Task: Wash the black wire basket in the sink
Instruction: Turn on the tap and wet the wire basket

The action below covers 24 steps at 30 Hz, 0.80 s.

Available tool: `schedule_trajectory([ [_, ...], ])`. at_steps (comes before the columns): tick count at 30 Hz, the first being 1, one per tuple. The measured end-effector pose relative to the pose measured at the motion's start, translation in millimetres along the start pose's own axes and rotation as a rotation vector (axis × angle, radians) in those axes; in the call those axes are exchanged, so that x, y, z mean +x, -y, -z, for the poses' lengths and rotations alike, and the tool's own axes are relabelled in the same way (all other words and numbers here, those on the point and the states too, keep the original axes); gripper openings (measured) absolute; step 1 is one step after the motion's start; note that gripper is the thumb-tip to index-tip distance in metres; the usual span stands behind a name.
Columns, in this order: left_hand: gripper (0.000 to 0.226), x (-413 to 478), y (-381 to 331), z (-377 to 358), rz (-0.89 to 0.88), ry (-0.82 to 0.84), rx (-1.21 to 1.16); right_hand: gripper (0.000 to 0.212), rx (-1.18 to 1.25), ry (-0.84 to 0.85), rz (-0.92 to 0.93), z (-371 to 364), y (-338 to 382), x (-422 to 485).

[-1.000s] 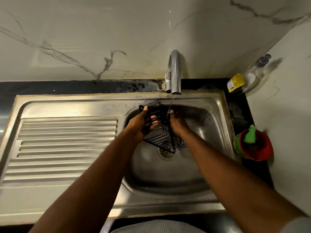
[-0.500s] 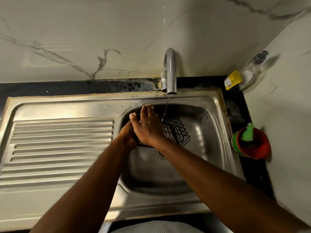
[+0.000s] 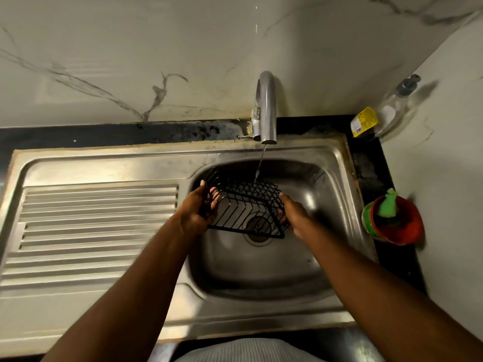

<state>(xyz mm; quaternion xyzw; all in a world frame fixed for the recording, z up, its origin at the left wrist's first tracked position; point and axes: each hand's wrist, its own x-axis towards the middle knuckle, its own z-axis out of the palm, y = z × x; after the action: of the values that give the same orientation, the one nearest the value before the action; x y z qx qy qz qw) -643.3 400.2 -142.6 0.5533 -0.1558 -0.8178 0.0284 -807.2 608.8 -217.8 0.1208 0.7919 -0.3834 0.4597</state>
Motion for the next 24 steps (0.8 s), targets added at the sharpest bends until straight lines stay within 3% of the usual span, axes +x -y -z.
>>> schedule_trajectory([
  [3, 0.034, 2.8, -6.3, -5.4, 0.025, -0.029, -0.106, 0.04, 0.022, -0.04, 0.148, 6.7, 25.6, -7.8],
  [5, 0.034, -3.0, -4.3, -12.7, 0.034, -0.017, -0.109, 0.036, 0.009, -0.088, 0.213, 14.6, 36.4, -9.2],
  [7, 0.043, -10.1, 1.0, -19.2, -0.001, 0.026, -0.055, 0.043, -0.058, -0.136, 0.25, 21.5, 44.7, -10.5],
  [10, 0.056, -16.4, 8.6, -23.6, -0.186, 0.097, 0.271, 0.063, -0.183, -0.159, 0.255, 28.1, 60.2, -13.8],
  [15, 0.074, -14.9, 3.7, -19.5, -0.387, 0.196, 0.561, 0.091, -0.475, -0.242, 0.232, 45.2, 101.6, -26.9],
  [20, 0.095, -15.5, -0.5, -6.0, -0.288, 0.196, 0.738, 0.078, -0.6, -0.138, 0.214, 51.2, 143.9, -37.8],
  [24, 0.102, -21.7, 3.6, 1.6, -0.236, 0.197, 0.838, 0.084, -0.628, -0.044, 0.25, 58.1, 158.5, -43.0],
])
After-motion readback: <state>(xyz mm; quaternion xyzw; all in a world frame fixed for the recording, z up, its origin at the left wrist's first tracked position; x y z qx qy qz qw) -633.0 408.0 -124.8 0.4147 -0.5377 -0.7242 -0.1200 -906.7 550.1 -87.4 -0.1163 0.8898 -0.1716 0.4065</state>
